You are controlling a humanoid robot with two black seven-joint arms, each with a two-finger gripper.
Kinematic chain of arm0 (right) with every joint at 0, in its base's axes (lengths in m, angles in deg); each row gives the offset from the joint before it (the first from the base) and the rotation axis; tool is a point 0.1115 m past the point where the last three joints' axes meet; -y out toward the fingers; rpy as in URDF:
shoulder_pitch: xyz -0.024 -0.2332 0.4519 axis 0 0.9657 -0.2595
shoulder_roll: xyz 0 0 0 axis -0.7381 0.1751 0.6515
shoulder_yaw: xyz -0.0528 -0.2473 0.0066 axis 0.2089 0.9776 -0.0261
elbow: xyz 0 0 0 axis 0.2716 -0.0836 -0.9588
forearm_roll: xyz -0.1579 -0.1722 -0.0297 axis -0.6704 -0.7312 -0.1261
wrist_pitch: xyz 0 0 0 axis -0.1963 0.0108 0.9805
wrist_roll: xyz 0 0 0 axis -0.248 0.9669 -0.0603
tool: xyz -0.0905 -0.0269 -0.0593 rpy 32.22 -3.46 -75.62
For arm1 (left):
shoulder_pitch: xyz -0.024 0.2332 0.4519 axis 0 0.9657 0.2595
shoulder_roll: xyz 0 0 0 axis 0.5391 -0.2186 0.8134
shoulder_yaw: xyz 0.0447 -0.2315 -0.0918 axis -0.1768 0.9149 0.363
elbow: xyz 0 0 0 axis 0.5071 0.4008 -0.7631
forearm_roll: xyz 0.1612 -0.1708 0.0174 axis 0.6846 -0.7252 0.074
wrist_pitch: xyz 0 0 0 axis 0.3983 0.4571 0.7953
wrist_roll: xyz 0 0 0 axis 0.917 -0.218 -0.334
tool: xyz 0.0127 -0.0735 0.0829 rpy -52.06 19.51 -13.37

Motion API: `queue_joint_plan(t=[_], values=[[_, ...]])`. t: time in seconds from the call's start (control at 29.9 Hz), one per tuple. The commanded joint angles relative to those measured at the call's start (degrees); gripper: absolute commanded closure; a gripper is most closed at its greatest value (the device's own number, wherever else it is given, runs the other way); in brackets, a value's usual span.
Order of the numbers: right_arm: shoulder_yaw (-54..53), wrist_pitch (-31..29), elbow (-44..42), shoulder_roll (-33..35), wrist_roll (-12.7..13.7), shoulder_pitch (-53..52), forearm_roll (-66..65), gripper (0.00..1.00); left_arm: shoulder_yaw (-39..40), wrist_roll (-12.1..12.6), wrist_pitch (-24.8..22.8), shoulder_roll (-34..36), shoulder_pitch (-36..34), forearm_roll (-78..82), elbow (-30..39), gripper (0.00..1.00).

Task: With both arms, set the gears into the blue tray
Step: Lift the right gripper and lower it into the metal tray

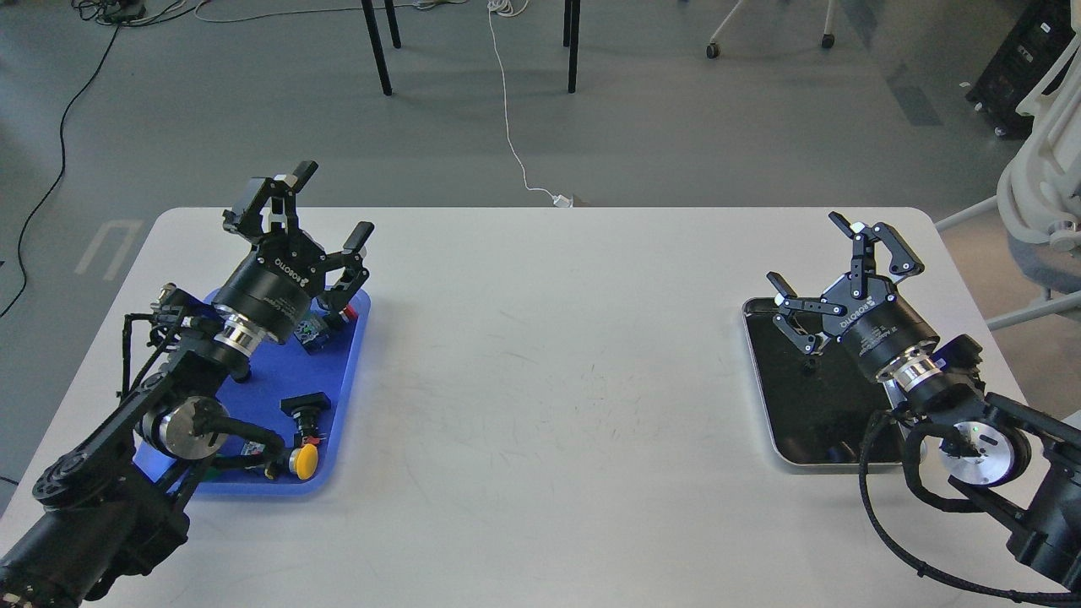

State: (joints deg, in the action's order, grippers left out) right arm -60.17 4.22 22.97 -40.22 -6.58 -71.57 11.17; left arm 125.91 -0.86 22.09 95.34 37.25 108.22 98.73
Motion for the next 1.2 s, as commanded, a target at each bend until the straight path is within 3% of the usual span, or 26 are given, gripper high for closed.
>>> queue_joint_plan(t=[0.0,0.23,0.7,0.9,1.17], values=[[0.48,0.00,-0.01,0.34,0.00,-0.39,-0.03,0.01,-0.08,-0.55,-0.04,-0.06,0.01,-0.17,-0.06,0.02],[2.58,0.00,0.69,0.86,0.00,-3.02,-0.73,0.01,-0.52,-0.38,0.05,0.30,-0.08,-4.22,-0.06,0.02],[14.79,0.00,3.33,10.61,0.00,-18.74,-17.51,0.01,-0.34,-0.46,0.40,0.12,-0.34,-4.22,0.64,0.02],[22.09,0.00,3.42,14.04,0.00,-28.94,-33.66,0.01,-0.26,-0.29,0.57,0.12,-0.34,-4.04,0.99,0.02],[30.79,0.00,3.77,17.65,0.00,-39.05,-64.85,0.01,-0.26,-0.29,0.58,0.30,-0.34,-3.95,1.08,0.02]])
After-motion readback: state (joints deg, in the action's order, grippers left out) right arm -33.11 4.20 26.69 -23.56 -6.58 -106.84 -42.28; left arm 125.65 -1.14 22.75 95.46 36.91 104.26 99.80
